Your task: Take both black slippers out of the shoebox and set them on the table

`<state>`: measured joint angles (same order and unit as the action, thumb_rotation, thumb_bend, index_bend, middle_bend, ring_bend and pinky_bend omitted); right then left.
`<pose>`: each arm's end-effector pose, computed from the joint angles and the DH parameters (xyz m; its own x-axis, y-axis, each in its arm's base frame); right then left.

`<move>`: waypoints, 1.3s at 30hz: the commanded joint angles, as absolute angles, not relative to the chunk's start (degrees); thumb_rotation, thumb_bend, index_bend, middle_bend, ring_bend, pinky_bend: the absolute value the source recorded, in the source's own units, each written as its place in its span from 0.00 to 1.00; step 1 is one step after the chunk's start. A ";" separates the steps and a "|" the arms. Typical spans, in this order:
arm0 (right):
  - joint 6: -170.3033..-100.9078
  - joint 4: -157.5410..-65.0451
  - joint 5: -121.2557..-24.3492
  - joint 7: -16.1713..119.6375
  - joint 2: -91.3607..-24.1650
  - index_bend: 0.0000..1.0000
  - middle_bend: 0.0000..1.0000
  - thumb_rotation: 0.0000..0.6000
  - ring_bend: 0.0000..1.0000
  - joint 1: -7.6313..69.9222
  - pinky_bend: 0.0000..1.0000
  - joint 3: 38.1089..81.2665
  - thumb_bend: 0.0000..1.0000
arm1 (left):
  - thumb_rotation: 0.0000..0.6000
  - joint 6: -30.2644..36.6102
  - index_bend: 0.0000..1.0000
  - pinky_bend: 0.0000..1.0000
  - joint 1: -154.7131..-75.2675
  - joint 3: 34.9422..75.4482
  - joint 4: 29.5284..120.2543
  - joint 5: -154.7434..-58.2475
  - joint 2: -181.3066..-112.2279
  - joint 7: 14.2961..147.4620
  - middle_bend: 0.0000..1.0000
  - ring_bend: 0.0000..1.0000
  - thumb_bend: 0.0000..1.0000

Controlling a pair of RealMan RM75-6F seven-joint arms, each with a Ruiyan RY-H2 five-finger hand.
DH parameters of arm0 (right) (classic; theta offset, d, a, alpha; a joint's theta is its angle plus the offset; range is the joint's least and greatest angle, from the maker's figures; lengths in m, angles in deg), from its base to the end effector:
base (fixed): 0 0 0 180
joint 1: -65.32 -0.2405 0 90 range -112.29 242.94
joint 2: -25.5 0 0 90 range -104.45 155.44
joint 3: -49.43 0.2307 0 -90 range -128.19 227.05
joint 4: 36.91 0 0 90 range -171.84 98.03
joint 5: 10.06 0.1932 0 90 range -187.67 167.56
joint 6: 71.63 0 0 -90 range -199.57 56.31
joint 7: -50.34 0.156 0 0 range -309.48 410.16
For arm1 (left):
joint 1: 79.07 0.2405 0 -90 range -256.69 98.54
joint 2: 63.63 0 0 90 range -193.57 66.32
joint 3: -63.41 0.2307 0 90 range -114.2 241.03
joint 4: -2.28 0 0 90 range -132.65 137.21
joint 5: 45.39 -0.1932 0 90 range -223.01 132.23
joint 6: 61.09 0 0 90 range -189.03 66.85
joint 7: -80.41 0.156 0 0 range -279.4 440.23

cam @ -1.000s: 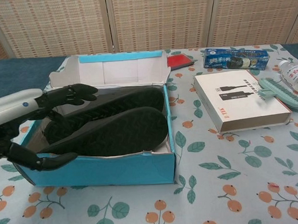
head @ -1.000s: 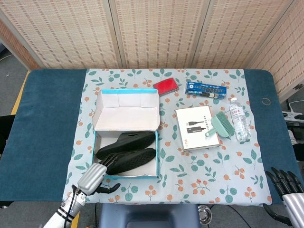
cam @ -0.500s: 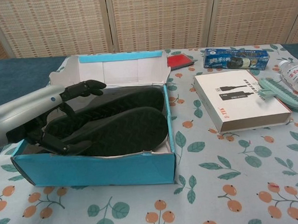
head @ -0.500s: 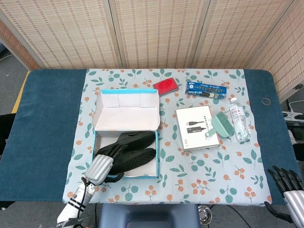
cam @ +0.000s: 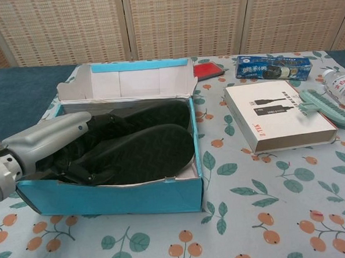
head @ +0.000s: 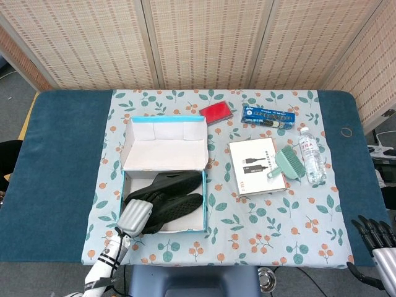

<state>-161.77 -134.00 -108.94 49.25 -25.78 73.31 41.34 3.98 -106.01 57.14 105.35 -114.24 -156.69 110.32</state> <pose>-0.2879 -0.0869 0.1925 0.5104 -0.2076 0.8345 -0.8551 -0.0196 0.5181 -0.1132 0.2370 -0.0188 0.2811 0.3347 0.8994 0.9331 -0.3146 -0.1745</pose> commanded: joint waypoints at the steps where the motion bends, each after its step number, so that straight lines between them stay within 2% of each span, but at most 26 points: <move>1: -161.78 -134.03 -108.95 49.25 -25.77 0.00 0.00 0.78 0.00 73.32 0.00 41.32 0.21 | 1.00 4.83 0.24 0.57 -106.48 57.53 105.26 -114.11 -156.96 112.39 0.27 0.32 0.32; 4: -161.81 -134.11 -108.92 49.22 -25.69 0.00 0.00 0.77 0.00 73.38 0.00 41.26 0.21 | 1.00 4.89 0.36 0.59 -107.08 57.76 105.21 -112.98 -157.10 115.08 0.37 0.39 0.33; 10: -161.65 -134.24 -108.52 49.13 -25.62 0.00 0.00 0.77 0.00 73.38 0.00 41.31 0.21 | 1.00 3.09 0.40 0.57 -108.84 57.67 106.02 -107.41 -156.50 119.43 0.42 0.40 0.35; 12: -161.44 -134.33 -108.35 49.11 -25.57 0.00 0.00 0.77 0.00 73.32 0.00 41.32 0.21 | 1.00 3.62 0.45 0.58 -109.15 57.44 106.31 -106.50 -156.69 120.15 0.47 0.44 0.39; 16: -161.63 -134.33 -108.32 49.26 -25.52 0.00 0.00 0.77 0.00 73.37 0.00 41.37 0.21 | 1.00 6.08 0.62 0.63 -109.19 57.40 105.73 -107.06 -157.85 121.14 0.55 0.49 0.55; 18: -161.63 -134.34 -108.25 49.36 -25.48 0.00 0.00 0.77 0.00 73.38 0.00 41.37 0.21 | 1.00 6.23 0.67 0.64 -109.25 57.49 106.07 -107.17 -157.98 120.55 0.59 0.51 0.61; 26: -161.72 -134.36 -108.19 49.49 -25.42 0.00 0.00 0.77 0.00 73.41 0.00 41.40 0.21 | 1.00 8.97 0.74 0.69 -108.91 58.50 106.74 -113.99 -158.14 117.07 0.66 0.56 0.75; 32: -161.68 -134.41 -108.37 49.47 -25.38 0.00 0.00 0.77 0.00 73.45 0.00 41.25 0.21 | 1.00 12.64 0.75 0.69 -108.33 59.36 107.26 -122.00 -157.37 115.33 0.66 0.56 0.76; 36: -161.74 -134.51 -108.74 49.52 -25.27 0.00 0.00 0.78 0.00 73.49 0.00 41.05 0.21 | 1.00 16.73 0.75 0.68 -107.95 60.15 101.88 -130.56 -158.02 113.73 0.66 0.56 0.76; 39: -162.10 -134.57 -108.97 49.42 -25.21 0.00 0.00 0.77 0.00 73.67 0.00 40.98 0.21 | 1.00 18.40 0.75 0.68 -107.28 61.12 97.38 -133.55 -159.20 112.38 0.66 0.56 0.76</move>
